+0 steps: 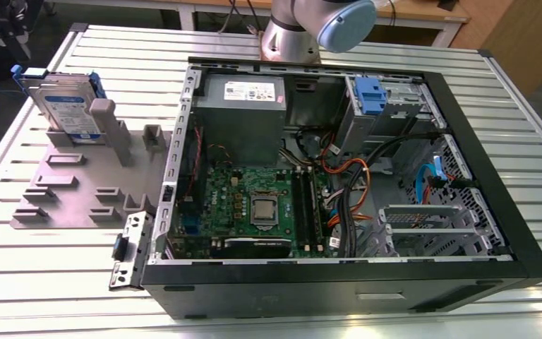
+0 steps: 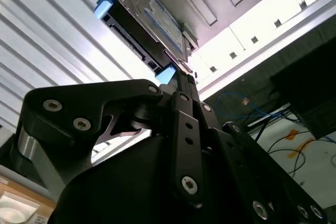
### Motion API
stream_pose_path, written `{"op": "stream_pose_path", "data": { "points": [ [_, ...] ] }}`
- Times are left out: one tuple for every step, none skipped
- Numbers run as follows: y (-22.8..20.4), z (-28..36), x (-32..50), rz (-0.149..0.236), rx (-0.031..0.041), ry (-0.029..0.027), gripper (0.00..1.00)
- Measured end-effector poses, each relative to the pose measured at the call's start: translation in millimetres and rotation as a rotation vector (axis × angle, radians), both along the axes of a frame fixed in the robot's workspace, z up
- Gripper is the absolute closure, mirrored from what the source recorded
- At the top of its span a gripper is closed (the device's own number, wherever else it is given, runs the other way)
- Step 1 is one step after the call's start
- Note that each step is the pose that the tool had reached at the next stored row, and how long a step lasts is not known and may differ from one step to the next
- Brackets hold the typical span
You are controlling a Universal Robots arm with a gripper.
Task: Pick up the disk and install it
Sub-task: 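Pick up the disk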
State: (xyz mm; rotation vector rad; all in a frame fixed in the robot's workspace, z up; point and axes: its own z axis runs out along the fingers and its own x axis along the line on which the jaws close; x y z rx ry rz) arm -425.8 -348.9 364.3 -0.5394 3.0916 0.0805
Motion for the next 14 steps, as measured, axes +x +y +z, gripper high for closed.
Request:
{"op": "stream_pose_path", "data": {
  "points": [
    [0.0, 0.0, 0.0, 0.014, 0.0, 0.0, 0.89],
    [0.0, 0.0, 0.0, 0.029, 0.0, 0.0, 0.89],
    [0.0, 0.0, 0.0, 0.043, 0.0, 0.0, 0.89],
    [0.0, 0.0, 0.0, 0.055, 0.0, 0.0, 0.89],
    [0.0, 0.0, 0.0, 0.067, 0.0, 0.0, 0.89],
    [0.0, 0.0, 0.0, 0.074, 0.0, 0.0, 0.89],
    [0.0, 0.0, 0.0, 0.075, 0.0, 0.0001, 0.89],
    [0.0, 0.0, 0.0, 0.075, 0.0, 0.0001, 0.89],
    [0.0, 0.0, 0.0, 0.075, 0.0, 0.0, 0.89],
    [0.0, 0.0, 0.0, 0.075, 0.0, 0.0001, 0.89],
    [0.0, 0.0, 0.0, 0.076, 0.0, 0.0001, 0.89],
    [0.0, 0.0, 0.0, 0.076, 0.0, 0.0, 0.89],
    [0.0, 0.0, 0.0, 0.076, 0.0, 0.0001, 0.89],
    [0.0, 0.0, 0.0, 0.076, 0.0, 0.0001, 0.89]
  ]
}}
